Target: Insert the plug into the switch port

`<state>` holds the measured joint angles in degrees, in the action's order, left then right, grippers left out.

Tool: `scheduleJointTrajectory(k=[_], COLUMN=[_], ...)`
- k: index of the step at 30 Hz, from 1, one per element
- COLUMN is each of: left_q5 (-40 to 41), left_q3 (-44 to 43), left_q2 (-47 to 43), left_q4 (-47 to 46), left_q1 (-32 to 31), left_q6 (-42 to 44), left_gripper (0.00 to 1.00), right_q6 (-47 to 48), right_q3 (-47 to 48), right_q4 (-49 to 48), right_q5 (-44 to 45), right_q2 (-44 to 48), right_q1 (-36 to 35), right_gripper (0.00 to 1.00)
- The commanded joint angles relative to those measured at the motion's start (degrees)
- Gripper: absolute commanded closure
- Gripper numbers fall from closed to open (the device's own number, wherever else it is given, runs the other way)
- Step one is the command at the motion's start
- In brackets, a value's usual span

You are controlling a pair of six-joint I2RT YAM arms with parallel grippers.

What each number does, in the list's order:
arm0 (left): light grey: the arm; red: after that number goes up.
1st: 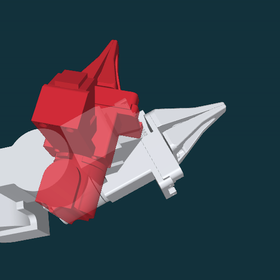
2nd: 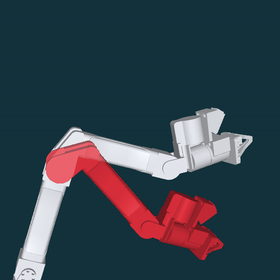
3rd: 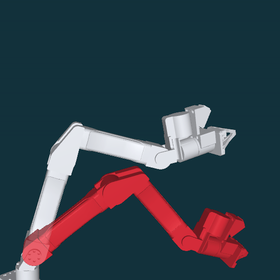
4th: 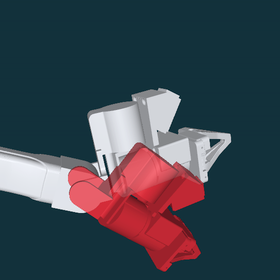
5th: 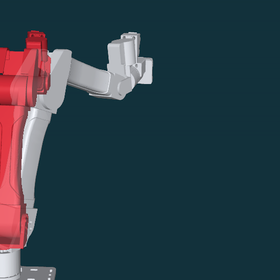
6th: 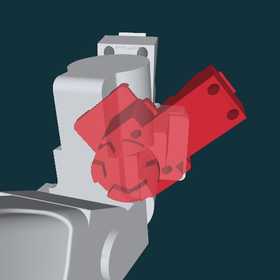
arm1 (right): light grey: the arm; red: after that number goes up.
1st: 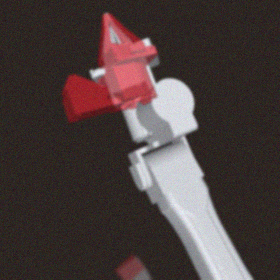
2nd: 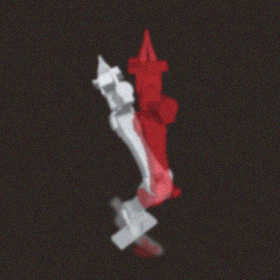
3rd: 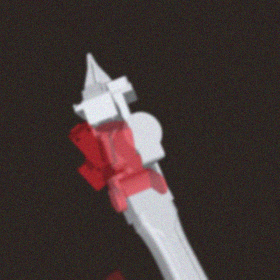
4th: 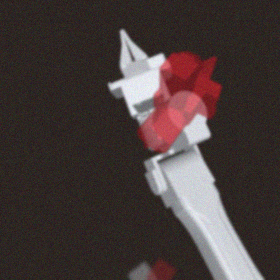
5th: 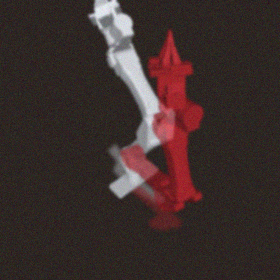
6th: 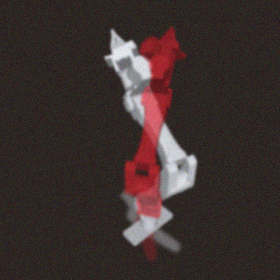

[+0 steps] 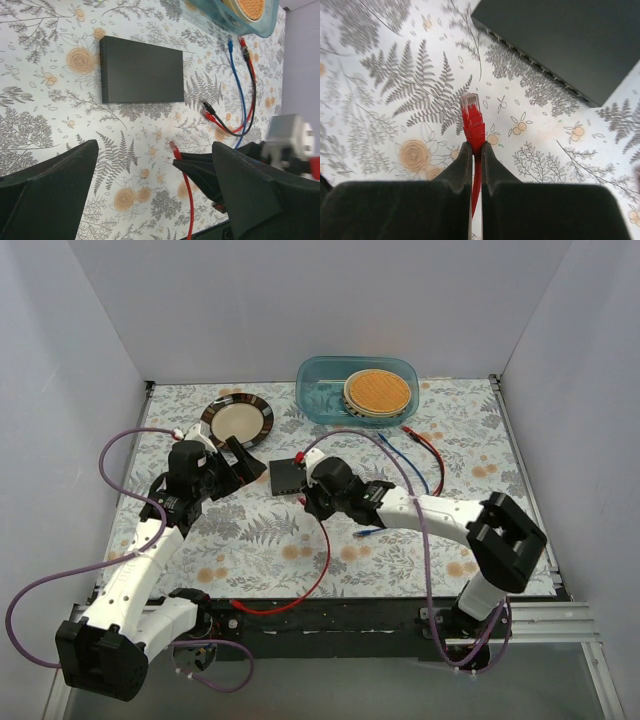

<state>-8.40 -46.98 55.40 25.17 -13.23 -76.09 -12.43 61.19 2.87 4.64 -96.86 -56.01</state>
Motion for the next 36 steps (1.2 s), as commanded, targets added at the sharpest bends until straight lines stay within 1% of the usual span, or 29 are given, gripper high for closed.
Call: scheduleJointTrajectory(k=[1,5,9,13,17,18,20,22,25,27,32,35,36], left_q5=[-5.99,-12.33,-17.69,-20.42,-22.27,-22.62,-22.1,-20.43,-18.94,-18.14,-16.56,-15.95,-15.94], left_q3=[-0.22,-0.22,0.31,0.4,0.84,1.19,1.54,0.76,-0.83,-1.53,-0.74,-0.31,-0.22], left_q2=[-1.96,-1.87,-2.49,-2.75,-2.31,-2.22,-1.7,0.06,3.31,4.1,5.25,5.95,6.13], left_q4=[-2.93,-5.91,-10.74,-12.86,-15.84,-17.68,-19.1,-19.98,-20.16,-20.33,-22.44,-23.32,-23.84], left_q1=[-0.04,0.05,-0.04,-0.39,-1.44,-2.57,-4.42,-7.93,-12.42,-14.18,-15.85,-16.73,-16.91], left_q6=[-0.98,-2.47,-4.58,-5.55,-7.75,-8.1,-8.72,-8.46,-7.32,-7.14,-7.49,-8.02,-8.28], left_gripper=[0.02,0.02,0.02,0.02,0.02,0.02,0.05,0.1,0.19,0.21,0.26,0.35,0.43], right_q6=[-3.83,-6.9,-8.23,-8.23,-8.32,-8.49,-9.19,-9.55,-10.16,-10.42,-11.04,-11.74,-11.92], right_q3=[-1.68,-4.23,-6.42,-8.01,-7.49,-7.49,-7.58,-7.49,-7.22,-6.79,-6.26,-6.7,-6.87], right_q4=[-0.76,-2.26,-6.21,-8.32,-7.44,-7.44,-7.88,-8.41,-8.5,-8.32,-8.23,-9.2,-9.64], right_q5=[4.48,5.72,5.9,4.59,3.18,2.83,2.65,2.48,3.35,3.62,4.06,3.27,3.18], right_q2=[9.92,16.69,22.58,24.17,23.21,23.21,23.38,23.56,24.17,24.61,25.4,25.93,26.11], right_q1=[0.02,0.02,0.02,0.02,0.02,0.02,0.02,0.02,0.02,0.02,0.02,0.11,0.02], right_gripper=[0.99,0.99,0.99,0.99,0.99,0.99,0.99,0.99,0.99,0.99,0.99,0.99,0.99])
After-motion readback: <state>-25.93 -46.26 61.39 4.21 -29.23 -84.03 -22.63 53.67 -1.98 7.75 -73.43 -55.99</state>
